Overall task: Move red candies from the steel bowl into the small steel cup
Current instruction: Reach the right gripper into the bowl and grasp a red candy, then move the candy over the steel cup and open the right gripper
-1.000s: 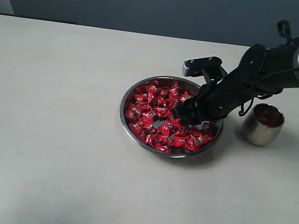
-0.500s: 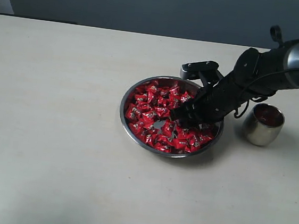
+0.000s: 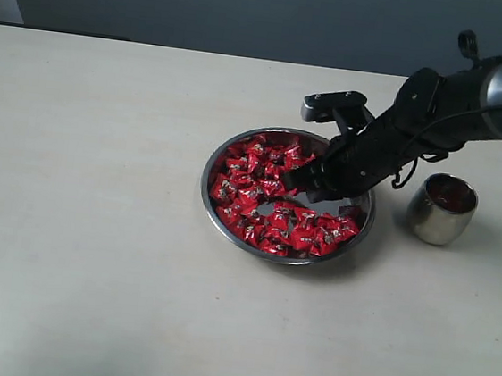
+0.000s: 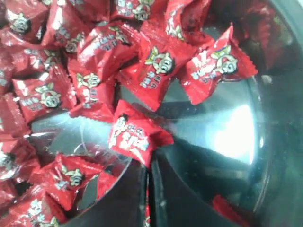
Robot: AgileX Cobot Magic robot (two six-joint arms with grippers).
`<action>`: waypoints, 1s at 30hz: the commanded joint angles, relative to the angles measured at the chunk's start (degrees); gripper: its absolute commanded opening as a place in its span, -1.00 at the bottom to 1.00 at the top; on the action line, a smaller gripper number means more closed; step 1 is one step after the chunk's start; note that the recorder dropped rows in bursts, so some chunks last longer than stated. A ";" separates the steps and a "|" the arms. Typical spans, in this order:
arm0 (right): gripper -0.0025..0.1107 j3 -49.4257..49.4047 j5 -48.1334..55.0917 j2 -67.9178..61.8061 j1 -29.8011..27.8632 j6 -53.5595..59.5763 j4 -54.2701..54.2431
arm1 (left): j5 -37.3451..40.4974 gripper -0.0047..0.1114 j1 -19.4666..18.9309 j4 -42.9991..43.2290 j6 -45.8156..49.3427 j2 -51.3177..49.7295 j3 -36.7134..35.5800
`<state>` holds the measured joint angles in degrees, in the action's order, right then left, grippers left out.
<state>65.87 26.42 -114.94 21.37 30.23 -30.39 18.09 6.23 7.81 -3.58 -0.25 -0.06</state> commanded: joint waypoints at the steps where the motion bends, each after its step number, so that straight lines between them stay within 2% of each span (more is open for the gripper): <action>1: -0.97 0.34 0.15 2.56 0.08 0.20 0.27 | -0.32 -0.91 0.17 -0.07 -0.33 0.25 0.06; 7: -0.97 0.34 2.41 7.44 -0.19 -2.05 4.46 | -0.32 -0.91 0.17 -0.07 -0.33 0.25 0.06; 14: -0.97 0.12 8.75 15.34 -3.95 -23.64 25.85 | -0.32 -0.91 0.17 -0.07 -0.33 0.25 0.06; 17: -0.97 0.12 13.04 18.46 -6.83 -29.24 32.53 | -0.32 -0.91 0.17 -0.07 -0.33 0.25 0.06; 23: -0.97 0.12 19.99 20.03 -11.68 -30.23 34.09 | -0.32 -0.91 0.17 -0.07 -0.33 0.25 0.06; 30: -0.97 0.12 22.53 19.39 -12.58 -30.23 34.09 | -0.32 -0.91 0.17 -0.07 -0.33 0.25 0.06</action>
<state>65.87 47.92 -95.56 9.23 0.00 3.41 18.09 6.23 7.81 -3.58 -0.25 -0.06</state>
